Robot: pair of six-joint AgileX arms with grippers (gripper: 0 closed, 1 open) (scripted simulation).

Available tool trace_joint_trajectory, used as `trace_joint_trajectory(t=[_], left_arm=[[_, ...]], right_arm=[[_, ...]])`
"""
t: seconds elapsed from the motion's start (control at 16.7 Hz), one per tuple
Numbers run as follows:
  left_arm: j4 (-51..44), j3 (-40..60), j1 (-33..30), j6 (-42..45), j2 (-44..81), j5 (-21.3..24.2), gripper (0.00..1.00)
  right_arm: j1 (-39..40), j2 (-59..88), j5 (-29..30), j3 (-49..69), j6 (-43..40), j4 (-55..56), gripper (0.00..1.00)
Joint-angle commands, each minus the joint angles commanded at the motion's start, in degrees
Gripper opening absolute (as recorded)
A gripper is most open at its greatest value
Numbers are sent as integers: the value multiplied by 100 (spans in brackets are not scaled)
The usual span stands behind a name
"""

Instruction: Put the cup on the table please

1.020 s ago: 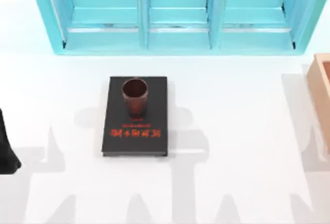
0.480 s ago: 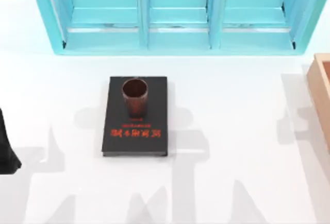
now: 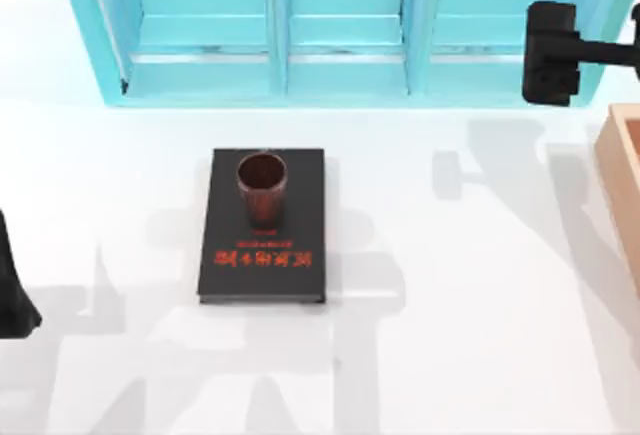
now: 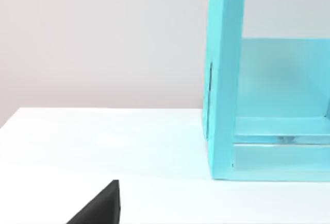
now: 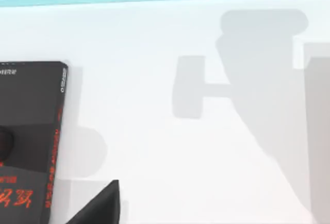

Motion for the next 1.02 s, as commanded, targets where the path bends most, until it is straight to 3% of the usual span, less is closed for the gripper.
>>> trace_joint_trajectory(t=[0.6, 1.02], left_arm=[[0, 0, 0, 0, 0, 0, 100], [0, 0, 0, 0, 0, 0, 100]], right_arm=[[1614, 4859, 422, 5547, 1671, -2948, 100], [2186, 6588, 546, 7828, 2323, -3961, 100]])
